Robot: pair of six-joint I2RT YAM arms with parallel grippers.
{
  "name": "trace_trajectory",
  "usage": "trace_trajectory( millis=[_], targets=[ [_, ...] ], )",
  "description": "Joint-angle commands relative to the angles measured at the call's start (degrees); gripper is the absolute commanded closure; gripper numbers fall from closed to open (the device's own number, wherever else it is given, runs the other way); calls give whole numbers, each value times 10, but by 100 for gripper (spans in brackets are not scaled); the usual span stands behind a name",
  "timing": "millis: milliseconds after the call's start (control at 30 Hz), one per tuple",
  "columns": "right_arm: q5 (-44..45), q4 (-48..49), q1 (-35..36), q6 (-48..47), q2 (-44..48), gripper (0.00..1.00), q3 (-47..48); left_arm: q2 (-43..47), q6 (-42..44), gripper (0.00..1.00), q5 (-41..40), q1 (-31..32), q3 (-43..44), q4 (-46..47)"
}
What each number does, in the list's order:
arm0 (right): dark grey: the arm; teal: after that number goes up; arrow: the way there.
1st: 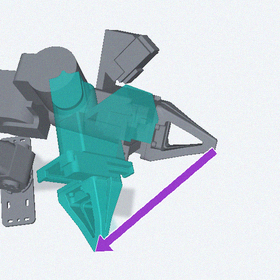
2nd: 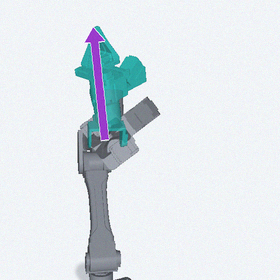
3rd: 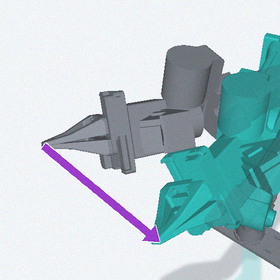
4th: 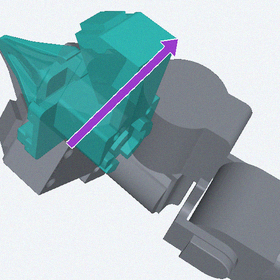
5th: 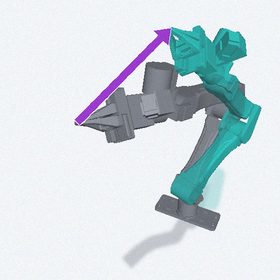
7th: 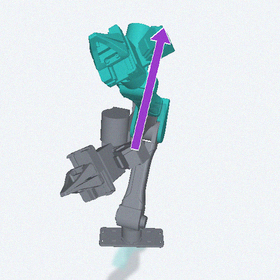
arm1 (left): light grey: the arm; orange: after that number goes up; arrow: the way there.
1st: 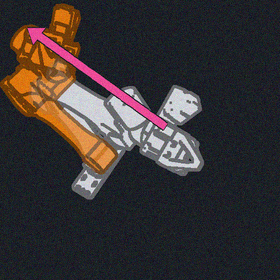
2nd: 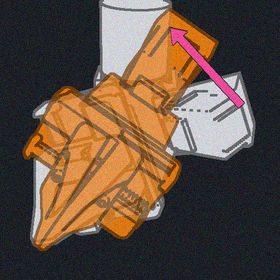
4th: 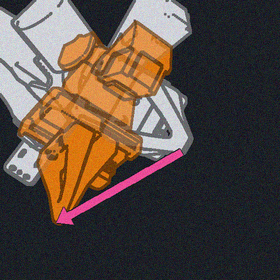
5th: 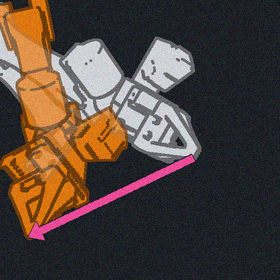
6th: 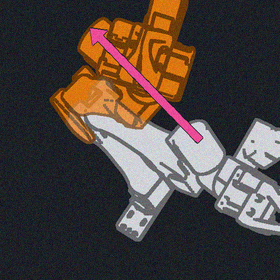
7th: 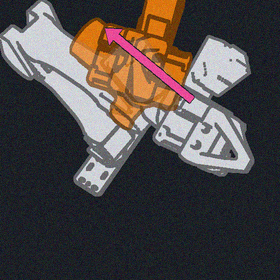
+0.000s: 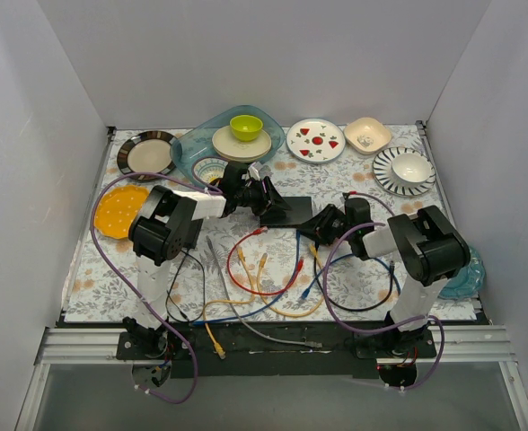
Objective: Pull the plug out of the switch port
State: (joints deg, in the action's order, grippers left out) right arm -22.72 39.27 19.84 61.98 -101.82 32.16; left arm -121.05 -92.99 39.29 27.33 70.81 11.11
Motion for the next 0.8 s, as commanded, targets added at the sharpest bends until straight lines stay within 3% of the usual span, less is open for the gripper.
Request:
trace_trajectory(
  millis=[0, 267, 600, 767],
  targets=[
    [0, 66, -9, 60, -30, 65, -27, 3, 18, 60, -43, -7, -26, -62],
    [-7, 92, -9, 101, -56, 71, -21, 6, 34, 60, -47, -5, -28, -70],
    [-23, 116, -8, 83, -65, 99, -36, 11, 39, 61, -47, -1, -33, -71],
    [-53, 124, -4, 70, -85, 99, -50, 2, 19, 62, -41, -1, -36, -57]
  ],
)
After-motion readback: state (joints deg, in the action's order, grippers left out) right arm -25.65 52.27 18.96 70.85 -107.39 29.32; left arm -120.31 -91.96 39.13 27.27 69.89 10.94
